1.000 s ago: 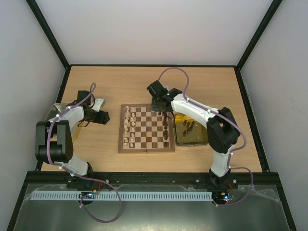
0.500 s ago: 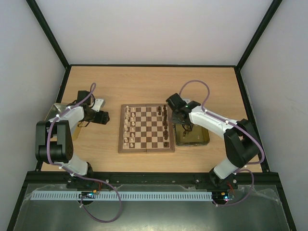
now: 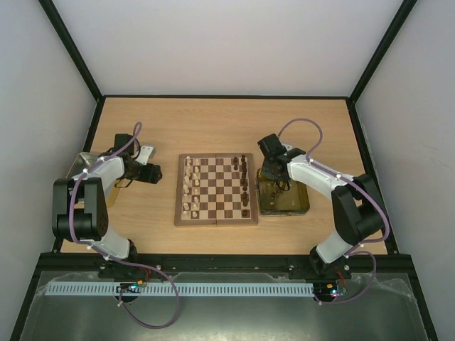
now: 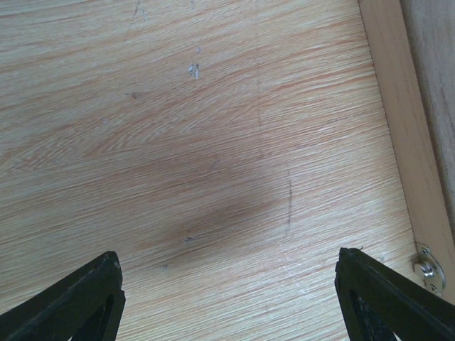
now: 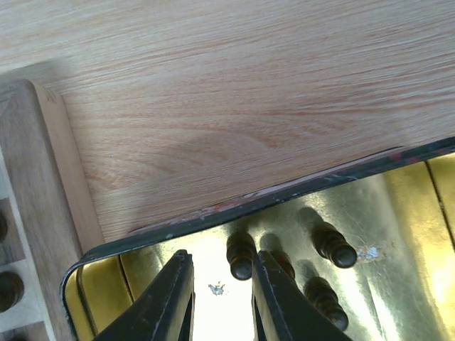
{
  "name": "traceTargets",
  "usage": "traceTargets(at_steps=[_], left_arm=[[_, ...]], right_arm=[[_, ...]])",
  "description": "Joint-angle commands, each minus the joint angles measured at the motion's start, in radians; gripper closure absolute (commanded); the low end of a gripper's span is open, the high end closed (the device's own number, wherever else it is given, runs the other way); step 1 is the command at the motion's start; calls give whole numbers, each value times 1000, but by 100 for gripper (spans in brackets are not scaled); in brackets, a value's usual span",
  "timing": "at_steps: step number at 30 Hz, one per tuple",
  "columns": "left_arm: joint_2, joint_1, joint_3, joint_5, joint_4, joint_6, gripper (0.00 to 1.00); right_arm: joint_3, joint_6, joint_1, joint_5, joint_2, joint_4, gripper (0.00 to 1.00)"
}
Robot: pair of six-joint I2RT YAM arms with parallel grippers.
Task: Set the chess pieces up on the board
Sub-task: Pick up the chess piece from the storage box.
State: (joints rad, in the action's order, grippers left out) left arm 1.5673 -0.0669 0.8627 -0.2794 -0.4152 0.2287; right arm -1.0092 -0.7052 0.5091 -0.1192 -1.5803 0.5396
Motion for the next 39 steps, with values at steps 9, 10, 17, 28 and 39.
traceTargets(at_steps=[9, 10, 17, 28, 39], left_arm=[[-4, -4, -5, -30, -17, 14, 19], [-5, -4, -4, -32, -19, 14, 19], [-12, -4, -6, -29, -21, 16, 19], [-18, -4, -1, -26, -25, 11, 19], [-21, -4, -3, -26, -27, 11, 18]], right_arm=[[41, -20, -18, 1, -65, -70, 78], [45, -19, -22, 1, -69, -76, 78], [70, -20, -32, 11, -89, -109, 78], [68, -16, -35, 16, -96, -118, 92], [66, -19, -35, -13, -57, -84, 98]])
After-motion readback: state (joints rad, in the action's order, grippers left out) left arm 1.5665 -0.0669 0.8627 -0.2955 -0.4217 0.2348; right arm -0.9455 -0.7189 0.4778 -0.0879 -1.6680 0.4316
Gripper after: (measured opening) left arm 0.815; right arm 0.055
